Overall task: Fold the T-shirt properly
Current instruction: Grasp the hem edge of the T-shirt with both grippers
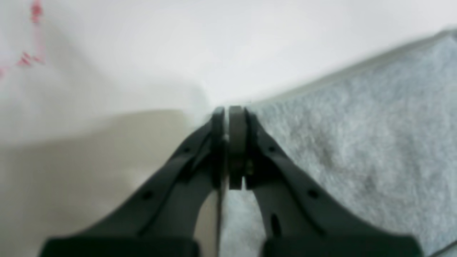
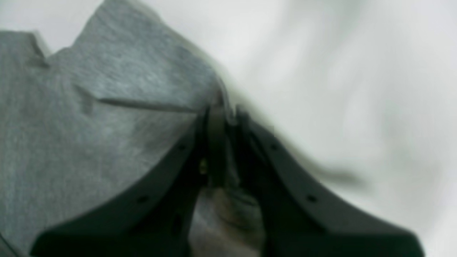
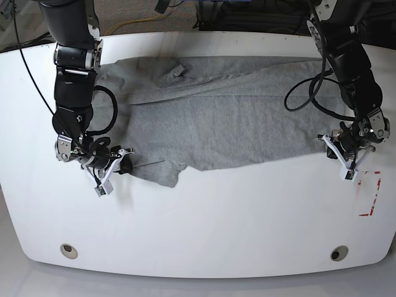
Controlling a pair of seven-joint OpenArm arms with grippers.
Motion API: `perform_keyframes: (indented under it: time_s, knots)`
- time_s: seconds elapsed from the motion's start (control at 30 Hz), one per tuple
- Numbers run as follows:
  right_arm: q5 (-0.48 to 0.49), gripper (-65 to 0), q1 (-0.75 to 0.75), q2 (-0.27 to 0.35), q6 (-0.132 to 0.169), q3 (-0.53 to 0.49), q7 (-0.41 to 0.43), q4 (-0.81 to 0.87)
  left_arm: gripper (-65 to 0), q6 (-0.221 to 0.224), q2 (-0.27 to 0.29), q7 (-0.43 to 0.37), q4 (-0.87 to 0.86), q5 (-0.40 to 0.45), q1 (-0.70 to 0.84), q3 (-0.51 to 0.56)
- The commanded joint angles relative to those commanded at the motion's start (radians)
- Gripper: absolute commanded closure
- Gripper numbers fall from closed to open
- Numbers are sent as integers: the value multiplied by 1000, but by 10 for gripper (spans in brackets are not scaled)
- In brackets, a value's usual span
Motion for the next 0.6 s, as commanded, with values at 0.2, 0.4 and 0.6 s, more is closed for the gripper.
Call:
perform_keyframes:
  time_s: [0.2, 0.4, 0.6]
  knots:
    - [0, 0, -8, 0, 0, 3, -95, 133, 0, -2, 3, 3, 130, 0, 31, 3]
    - [8, 0, -49, 2, 0, 5, -166, 262, 0, -38, 3, 3, 210, 0, 86, 3]
    - [8, 0, -121, 2, 0, 5, -241, 413, 0, -38, -2, -2, 222, 2, 147, 0]
